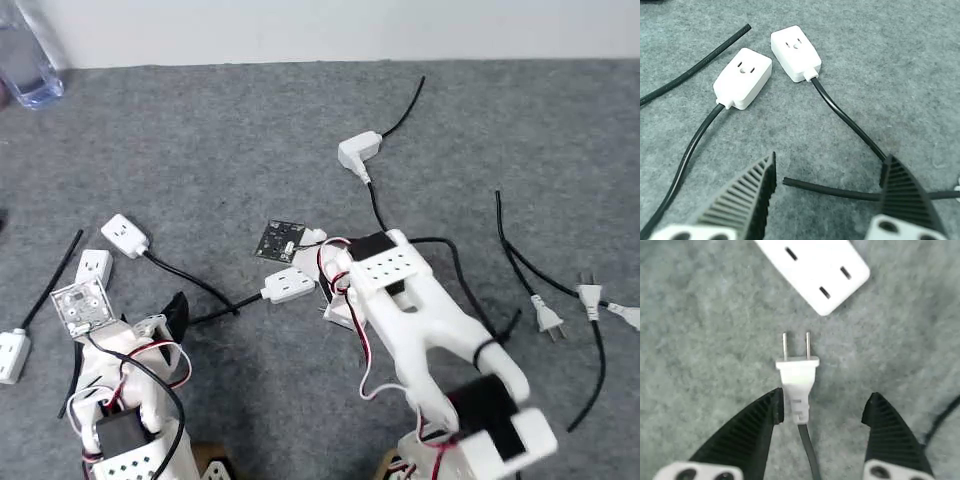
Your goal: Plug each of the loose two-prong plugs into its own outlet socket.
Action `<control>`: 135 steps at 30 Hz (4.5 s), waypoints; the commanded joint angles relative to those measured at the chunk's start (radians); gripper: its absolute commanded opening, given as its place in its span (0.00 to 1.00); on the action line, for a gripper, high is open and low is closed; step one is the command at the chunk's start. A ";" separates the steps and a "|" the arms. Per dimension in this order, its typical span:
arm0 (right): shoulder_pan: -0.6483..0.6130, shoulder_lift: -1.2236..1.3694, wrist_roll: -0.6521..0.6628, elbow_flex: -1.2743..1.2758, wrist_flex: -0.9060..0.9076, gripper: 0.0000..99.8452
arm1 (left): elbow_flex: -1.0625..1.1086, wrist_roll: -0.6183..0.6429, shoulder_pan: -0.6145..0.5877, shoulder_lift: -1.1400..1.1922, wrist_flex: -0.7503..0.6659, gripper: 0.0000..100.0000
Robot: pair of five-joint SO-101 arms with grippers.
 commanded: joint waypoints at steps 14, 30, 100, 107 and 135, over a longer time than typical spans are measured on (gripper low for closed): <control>-0.002 0.120 -0.035 -0.014 -0.113 0.27 | -0.010 -0.006 -0.003 -0.011 -0.015 0.32; -0.042 0.127 -0.034 -0.038 -0.143 0.27 | -0.010 -0.003 -0.002 -0.011 -0.015 0.32; -0.088 -0.116 -0.172 -0.434 0.255 0.01 | -0.015 1.002 0.895 -0.012 -0.358 0.37; -0.111 -0.131 -0.178 -0.491 0.282 0.01 | -0.012 1.002 0.895 -0.012 -0.354 0.38; -0.084 -0.137 -0.181 -0.655 0.426 0.01 | -0.045 1.010 0.713 -0.012 -0.356 0.38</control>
